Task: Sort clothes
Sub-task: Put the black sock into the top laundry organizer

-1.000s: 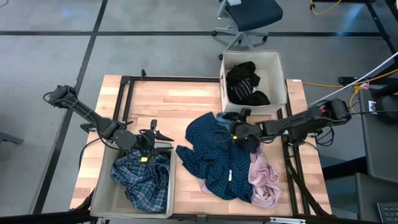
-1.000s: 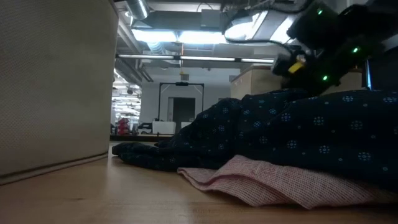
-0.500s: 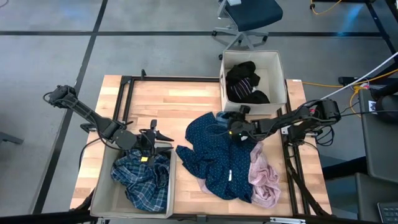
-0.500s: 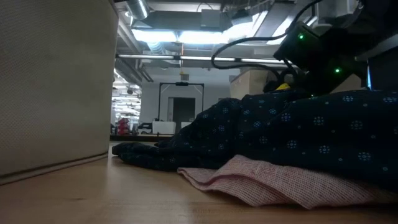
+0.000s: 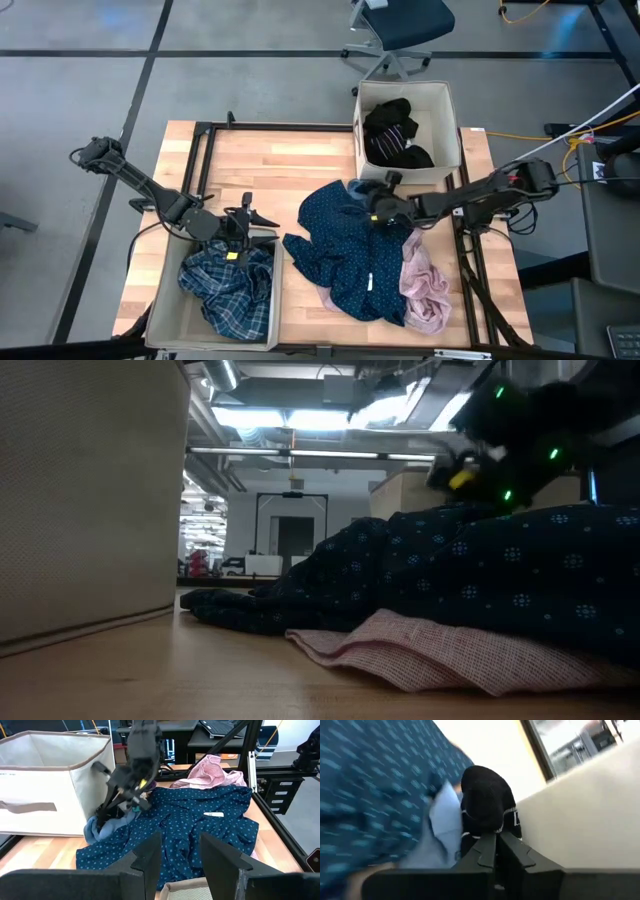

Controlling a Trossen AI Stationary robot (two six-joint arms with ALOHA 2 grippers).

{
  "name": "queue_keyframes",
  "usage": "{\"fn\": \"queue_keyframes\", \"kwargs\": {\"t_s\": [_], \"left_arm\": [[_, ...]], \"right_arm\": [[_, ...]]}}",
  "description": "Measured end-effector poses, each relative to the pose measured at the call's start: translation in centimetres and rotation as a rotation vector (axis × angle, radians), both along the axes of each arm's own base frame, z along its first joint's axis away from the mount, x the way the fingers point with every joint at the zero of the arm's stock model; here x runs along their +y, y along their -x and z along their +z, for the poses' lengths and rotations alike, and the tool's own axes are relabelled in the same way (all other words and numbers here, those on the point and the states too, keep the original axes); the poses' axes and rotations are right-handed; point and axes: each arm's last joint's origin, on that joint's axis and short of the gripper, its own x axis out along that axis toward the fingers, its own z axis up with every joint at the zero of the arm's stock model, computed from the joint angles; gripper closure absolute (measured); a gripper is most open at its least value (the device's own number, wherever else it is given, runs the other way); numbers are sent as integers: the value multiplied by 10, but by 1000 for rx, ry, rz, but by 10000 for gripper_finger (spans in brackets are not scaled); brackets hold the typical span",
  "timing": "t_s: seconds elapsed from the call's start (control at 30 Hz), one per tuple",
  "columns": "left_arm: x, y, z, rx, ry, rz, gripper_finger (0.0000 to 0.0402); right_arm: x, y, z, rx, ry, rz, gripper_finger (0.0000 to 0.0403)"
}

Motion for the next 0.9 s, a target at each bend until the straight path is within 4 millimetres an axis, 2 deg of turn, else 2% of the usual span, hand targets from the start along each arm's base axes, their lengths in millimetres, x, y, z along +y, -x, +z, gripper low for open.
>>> {"fn": "queue_keyframes", "kwargs": {"t_s": [0.17, 0.4, 0.53, 0.67, 0.9], "left_arm": [[0, 0, 0, -1, 1, 0, 277], [0, 0, 0, -1, 1, 0, 277], [0, 0, 0, 0, 1, 0, 277], [0, 0, 0, 0, 0, 0, 277], [0, 0, 0, -1, 5, 1, 277]], "right_arm": [[16, 2, 39, -27, -3, 66, 397], [25, 9, 112, -131, 16, 88, 395], [20, 18, 152, -185, 49, 61, 397], [10, 29, 184, -230, 130, -1, 394], [-17, 44, 221, -266, 248, -134, 391]]}}
